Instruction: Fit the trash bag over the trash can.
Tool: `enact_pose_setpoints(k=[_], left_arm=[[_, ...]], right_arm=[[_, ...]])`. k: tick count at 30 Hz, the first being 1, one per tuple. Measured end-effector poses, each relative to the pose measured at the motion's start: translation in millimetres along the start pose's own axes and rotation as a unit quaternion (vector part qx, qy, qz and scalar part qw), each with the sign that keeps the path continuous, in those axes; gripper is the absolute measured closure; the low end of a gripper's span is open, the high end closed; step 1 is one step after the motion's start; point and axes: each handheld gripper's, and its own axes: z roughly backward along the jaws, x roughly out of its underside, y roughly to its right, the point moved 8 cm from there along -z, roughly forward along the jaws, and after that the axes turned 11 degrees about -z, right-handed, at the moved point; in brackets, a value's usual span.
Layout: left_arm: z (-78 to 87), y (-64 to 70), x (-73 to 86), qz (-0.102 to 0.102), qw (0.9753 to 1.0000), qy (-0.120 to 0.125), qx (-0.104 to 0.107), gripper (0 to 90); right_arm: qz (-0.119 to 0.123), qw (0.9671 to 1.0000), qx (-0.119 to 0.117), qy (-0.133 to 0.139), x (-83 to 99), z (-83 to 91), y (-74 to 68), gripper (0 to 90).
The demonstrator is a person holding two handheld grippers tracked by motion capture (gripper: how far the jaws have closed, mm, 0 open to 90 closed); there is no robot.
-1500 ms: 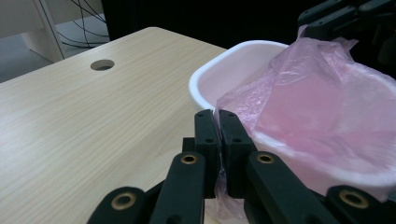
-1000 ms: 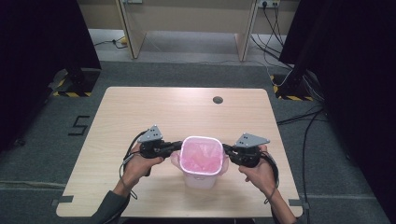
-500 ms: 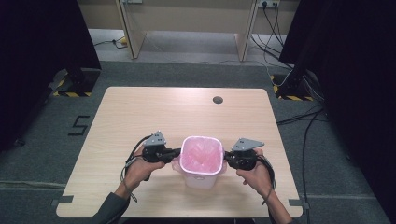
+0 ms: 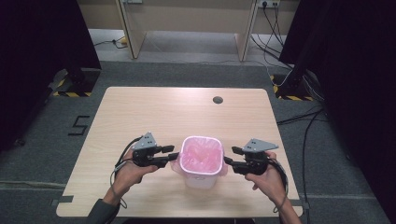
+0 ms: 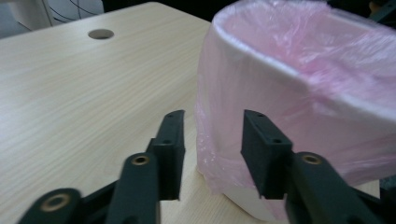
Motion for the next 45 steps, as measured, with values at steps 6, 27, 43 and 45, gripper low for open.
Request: enact_pose_setpoints(k=[6,27,43,45], left_arm=[[28.2,16.1,0.9,-0.006,0.9999,0.015,0.006,53.8],[6.4,58.5,26.9,-0.045,0.9961,0.005,0.076,87.3],[-12.3,63.3,51.2,-0.055,0.9942,-0.033,0.086,89.9],[-12.3,65.5,53.0,-0.06,0.9938,-0.037,0.086,89.9]], right_arm=[[0.018,0.9997,-0.015,0.008,8.7,27.1,-16.0,45.1],[0.085,0.9943,-0.053,-0.037,46.4,-1.5,-45.6,87.5],[0.089,0.9922,-0.054,-0.068,68.4,-16.3,-46.4,90.0],[0.086,0.9926,-0.053,-0.068,68.3,-15.9,-45.8,90.0]])
